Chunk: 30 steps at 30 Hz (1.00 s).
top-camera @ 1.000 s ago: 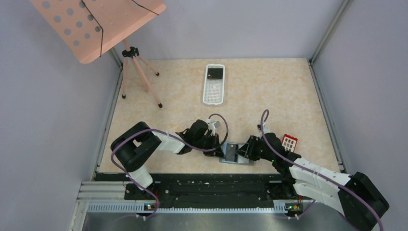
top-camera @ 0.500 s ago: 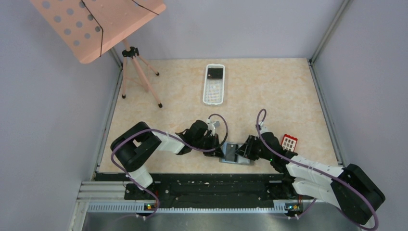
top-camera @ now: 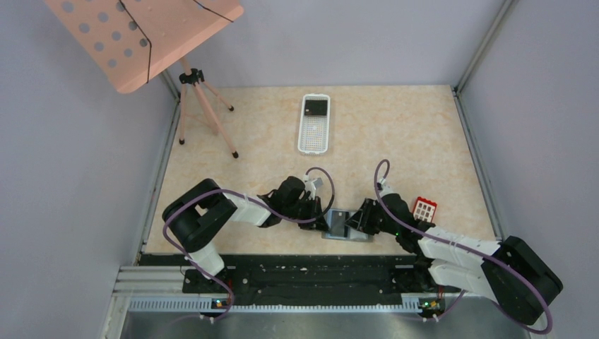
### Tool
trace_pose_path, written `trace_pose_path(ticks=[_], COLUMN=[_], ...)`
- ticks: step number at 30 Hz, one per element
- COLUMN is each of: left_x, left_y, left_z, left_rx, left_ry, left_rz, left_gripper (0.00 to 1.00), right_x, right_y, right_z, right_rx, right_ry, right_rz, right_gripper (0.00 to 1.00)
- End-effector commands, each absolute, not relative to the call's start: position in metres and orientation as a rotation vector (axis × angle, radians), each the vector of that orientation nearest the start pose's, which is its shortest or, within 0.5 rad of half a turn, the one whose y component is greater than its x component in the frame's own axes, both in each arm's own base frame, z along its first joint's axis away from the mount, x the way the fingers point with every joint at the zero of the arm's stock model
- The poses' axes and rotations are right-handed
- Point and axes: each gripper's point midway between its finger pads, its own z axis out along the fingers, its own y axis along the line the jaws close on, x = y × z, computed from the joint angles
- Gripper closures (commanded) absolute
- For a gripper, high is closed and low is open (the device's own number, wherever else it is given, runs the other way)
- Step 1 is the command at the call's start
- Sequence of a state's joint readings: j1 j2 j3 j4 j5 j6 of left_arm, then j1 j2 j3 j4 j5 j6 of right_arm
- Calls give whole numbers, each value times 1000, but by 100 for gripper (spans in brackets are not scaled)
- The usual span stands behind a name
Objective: Take the credit cards out of the card holder
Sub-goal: Remove the credit card from the card holder.
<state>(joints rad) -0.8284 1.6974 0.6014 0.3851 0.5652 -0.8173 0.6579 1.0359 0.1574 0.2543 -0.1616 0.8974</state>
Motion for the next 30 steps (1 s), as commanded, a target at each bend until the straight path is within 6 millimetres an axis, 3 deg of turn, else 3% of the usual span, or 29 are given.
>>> trace_pose_path(ticks=[1,13,21,30], left_x=[151,152,153,151], left_y=[-340,-339,-338,-330], left_z=[30,24,20,5], left_rx=[367,351,337,294], left_ry=[2595,2614,2625,2671], left_rz=[-1381,-1360,-1336,-1287], left_gripper=[88,88,89,89], right_x=[186,180,177,185], right_y=[216,219,220,200], right_z=[36,35,34,39], right_rx=[171,166,154,170], right_ry=[2336,2321,2317,2313], right_rz=[1007,1066,1085,978], right_gripper=[77,80,100,100])
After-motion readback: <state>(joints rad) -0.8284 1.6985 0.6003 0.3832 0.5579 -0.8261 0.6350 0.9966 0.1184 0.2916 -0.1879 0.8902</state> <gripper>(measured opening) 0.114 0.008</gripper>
